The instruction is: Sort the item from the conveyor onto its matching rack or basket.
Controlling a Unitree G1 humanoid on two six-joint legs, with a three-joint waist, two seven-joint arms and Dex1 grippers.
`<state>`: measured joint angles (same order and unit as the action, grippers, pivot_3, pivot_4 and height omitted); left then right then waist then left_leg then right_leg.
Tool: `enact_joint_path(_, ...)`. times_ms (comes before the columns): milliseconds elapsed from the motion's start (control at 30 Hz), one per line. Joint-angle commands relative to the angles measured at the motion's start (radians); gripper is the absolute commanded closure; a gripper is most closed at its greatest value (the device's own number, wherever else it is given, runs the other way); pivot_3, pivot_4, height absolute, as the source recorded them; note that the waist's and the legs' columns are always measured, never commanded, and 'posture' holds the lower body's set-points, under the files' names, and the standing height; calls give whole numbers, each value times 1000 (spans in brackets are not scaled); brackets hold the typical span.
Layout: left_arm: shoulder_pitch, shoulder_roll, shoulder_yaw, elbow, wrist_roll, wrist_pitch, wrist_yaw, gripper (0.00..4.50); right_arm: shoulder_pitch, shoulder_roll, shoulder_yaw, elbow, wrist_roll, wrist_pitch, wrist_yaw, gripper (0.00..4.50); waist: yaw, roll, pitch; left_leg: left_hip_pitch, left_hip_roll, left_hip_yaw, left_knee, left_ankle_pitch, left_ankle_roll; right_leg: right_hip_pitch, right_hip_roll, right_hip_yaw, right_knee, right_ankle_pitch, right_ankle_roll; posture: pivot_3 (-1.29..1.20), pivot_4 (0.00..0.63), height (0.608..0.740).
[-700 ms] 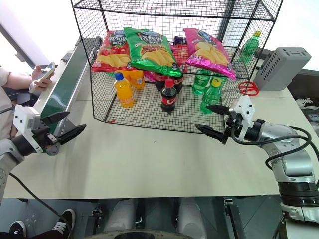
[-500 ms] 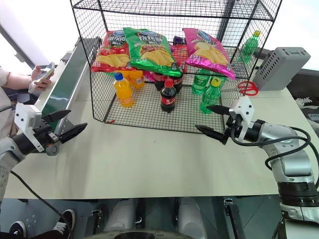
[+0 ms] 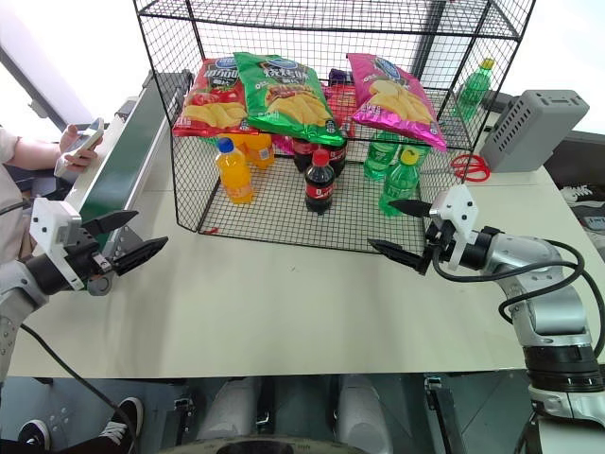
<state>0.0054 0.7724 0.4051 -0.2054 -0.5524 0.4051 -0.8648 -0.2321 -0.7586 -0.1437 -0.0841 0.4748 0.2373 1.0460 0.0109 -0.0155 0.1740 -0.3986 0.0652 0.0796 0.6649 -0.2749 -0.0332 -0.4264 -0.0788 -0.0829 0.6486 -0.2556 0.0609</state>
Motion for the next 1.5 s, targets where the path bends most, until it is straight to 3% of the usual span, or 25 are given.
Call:
enact_joint_path(33,-7,0,1,-18,6,-17,2,0,-8,-6,-20,-25,10,-2,6,88,0,0,0,0,0,0,0,0,0,0,0,0,0,0,0,0,150,740)
enact_joint_path(1500,-48,-6,-44,49,33,-57,-31,0,73,-31,-71,-71,33,-4,51,88,1,0,0,0,0,0,0,0,0,0,0,0,0,0,0,0,150,740)
